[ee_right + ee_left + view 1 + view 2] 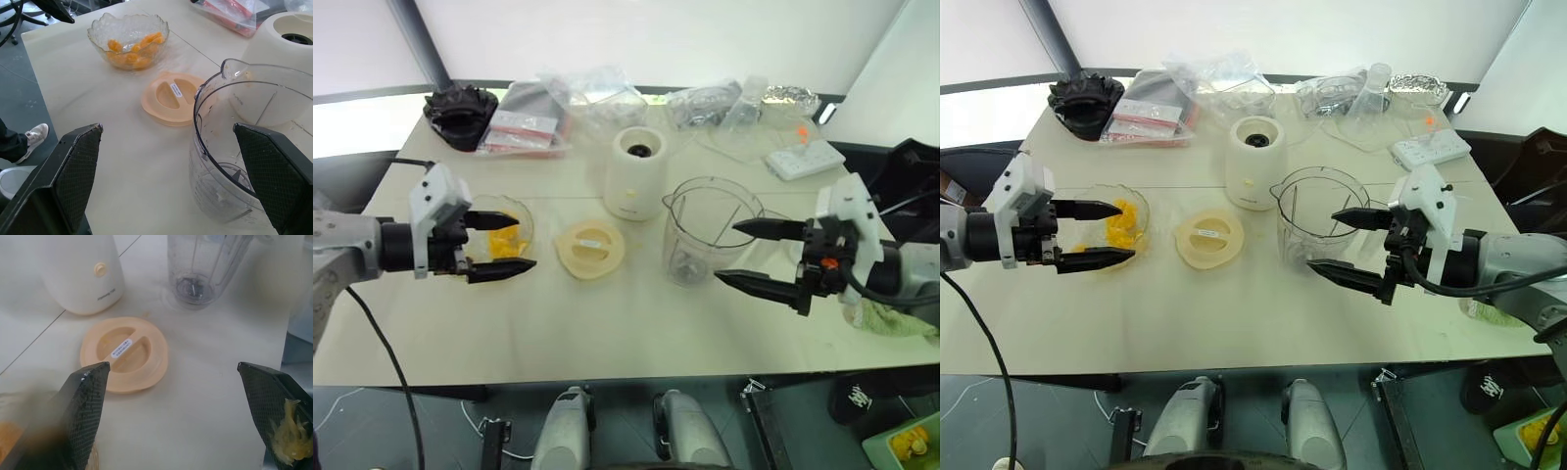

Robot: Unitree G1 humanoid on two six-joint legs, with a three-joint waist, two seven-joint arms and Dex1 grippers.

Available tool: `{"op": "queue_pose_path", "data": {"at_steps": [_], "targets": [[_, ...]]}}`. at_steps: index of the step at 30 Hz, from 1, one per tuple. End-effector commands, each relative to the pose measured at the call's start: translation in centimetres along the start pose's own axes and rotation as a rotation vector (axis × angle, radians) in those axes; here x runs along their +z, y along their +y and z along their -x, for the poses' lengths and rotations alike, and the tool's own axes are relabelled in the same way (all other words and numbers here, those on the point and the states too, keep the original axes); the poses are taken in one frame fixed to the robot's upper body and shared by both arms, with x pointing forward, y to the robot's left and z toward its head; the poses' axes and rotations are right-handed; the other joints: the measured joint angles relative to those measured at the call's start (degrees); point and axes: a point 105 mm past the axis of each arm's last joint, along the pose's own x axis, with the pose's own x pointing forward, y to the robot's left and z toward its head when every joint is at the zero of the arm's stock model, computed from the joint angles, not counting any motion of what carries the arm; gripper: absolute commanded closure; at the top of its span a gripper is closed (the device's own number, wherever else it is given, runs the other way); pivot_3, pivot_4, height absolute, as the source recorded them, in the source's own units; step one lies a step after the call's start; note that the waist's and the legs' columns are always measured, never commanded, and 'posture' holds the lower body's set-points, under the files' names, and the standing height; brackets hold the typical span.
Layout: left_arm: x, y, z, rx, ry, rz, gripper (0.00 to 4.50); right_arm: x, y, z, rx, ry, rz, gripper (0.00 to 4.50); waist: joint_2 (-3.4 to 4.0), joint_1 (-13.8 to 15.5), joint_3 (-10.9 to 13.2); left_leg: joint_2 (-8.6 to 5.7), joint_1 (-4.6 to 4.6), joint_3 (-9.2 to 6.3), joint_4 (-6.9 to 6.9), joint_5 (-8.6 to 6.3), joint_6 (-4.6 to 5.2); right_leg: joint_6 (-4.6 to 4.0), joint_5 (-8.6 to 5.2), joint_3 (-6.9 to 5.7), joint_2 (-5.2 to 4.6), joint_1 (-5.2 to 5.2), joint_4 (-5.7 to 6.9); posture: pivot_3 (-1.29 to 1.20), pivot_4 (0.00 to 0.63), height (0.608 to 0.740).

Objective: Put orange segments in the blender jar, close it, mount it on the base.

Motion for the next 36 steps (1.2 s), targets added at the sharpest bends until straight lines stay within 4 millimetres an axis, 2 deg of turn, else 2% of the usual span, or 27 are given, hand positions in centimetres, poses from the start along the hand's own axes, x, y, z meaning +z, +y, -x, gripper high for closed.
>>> {"op": "queue_pose_path", "data": {"at_steps": [1,13,18,22,33,36], "targets": [[0.8,-0.2,0.4,-0.001,-0.014,-0.060,0.02,1.0,-0.1,0.3,-0.023,-0.033,0.047,0.00,0.00,-0.02,0.00,0.00,0.00,0.00,0.00,0.00,0.00,0.00,0.00,0.00,0.00,0.00,0.00,0.00,0.150,0.740],[0.1,0.4,-0.3,0.021,0.006,-0.046,0.02,0.8,0.0,0.7,-0.044,-0.025,0.042,0.00,0.00,0.03,0.00,-0.02,0.00,0.02,0.00,0.00,0.00,0.00,0.00,0.00,0.02,-0.01,0.02,0.00,0.150,0.740],[-1.8,3.0,-0.5,0.178,0.044,0.033,0.02,0.6,0.0,0.6,-0.058,-0.013,0.051,0.00,0.00,0.08,0.00,-0.05,0.00,0.01,0.01,0.00,0.00,0.01,0.00,0.00,0.07,-0.01,0.05,0.00,0.150,0.740],[-4.6,6.7,-0.5,0.453,0.177,0.012,0.02,0.7,0.0,0.4,-0.045,-0.015,0.048,0.00,-0.02,0.10,-0.01,-0.07,0.00,0.01,0.04,0.00,0.00,0.03,0.01,0.01,0.09,-0.01,0.10,0.00,0.150,0.740],[-7.6,11.0,-2.0,0.860,0.237,0.149,0.02,1.0,-0.4,-0.1,-0.022,0.000,0.072,0.00,-0.08,0.25,-0.03,-0.10,-0.01,0.00,0.14,0.00,0.01,0.07,0.04,0.01,0.09,0.04,0.17,0.00,0.150,0.740],[-8.0,11.7,-2.5,0.917,0.235,0.204,0.02,1.3,-0.4,-0.2,-0.014,-0.002,0.079,0.00,-0.10,0.20,-0.03,-0.11,-0.01,0.00,0.15,0.01,0.01,0.22,0.12,0.01,0.10,0.02,0.19,0.00,0.150,0.740]]}}
